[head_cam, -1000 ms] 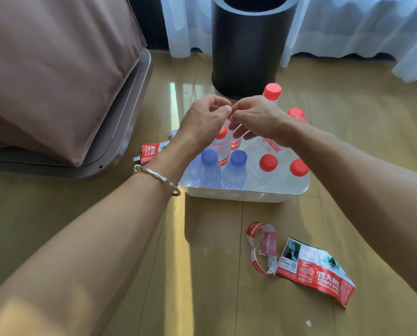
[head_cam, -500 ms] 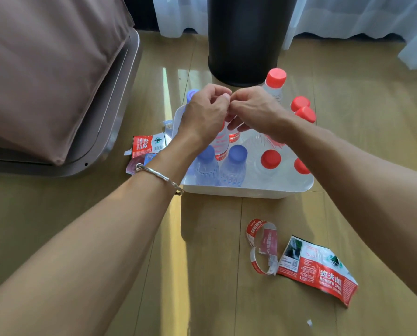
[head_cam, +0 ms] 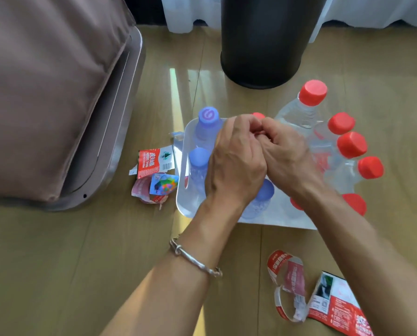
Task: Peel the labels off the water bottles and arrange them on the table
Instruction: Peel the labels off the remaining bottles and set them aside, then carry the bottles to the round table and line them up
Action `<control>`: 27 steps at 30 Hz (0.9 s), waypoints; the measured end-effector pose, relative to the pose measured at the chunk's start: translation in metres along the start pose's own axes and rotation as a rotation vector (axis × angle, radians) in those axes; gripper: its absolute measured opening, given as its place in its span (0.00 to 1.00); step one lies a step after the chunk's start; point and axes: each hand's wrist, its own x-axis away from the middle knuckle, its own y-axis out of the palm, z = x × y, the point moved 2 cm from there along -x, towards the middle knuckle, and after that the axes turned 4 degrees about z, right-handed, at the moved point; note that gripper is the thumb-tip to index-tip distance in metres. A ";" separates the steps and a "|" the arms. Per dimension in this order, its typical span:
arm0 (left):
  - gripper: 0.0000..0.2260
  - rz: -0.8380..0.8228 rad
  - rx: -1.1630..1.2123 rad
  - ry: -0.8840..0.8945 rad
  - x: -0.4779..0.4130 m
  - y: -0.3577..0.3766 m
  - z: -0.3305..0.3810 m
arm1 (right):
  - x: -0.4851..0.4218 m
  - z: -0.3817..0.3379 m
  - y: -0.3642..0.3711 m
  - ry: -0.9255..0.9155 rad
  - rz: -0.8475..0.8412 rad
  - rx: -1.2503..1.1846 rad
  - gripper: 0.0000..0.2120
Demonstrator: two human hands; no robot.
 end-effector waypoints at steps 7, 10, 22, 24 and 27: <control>0.18 0.007 -0.076 -0.035 -0.013 0.001 0.003 | -0.003 -0.011 -0.001 0.141 0.235 -0.063 0.12; 0.15 -0.138 -0.131 -0.073 -0.015 -0.005 0.008 | -0.003 -0.014 -0.001 0.175 0.186 -0.025 0.12; 0.19 -0.337 -0.234 -0.296 -0.001 -0.083 0.091 | 0.031 -0.071 -0.038 0.311 -0.042 0.096 0.16; 0.21 -0.346 -0.236 -0.343 0.012 -0.089 0.098 | 0.052 -0.080 -0.039 0.335 -0.135 0.113 0.18; 0.27 -0.359 -0.206 -0.386 0.029 -0.095 0.105 | 0.076 -0.081 -0.036 0.328 -0.267 0.163 0.21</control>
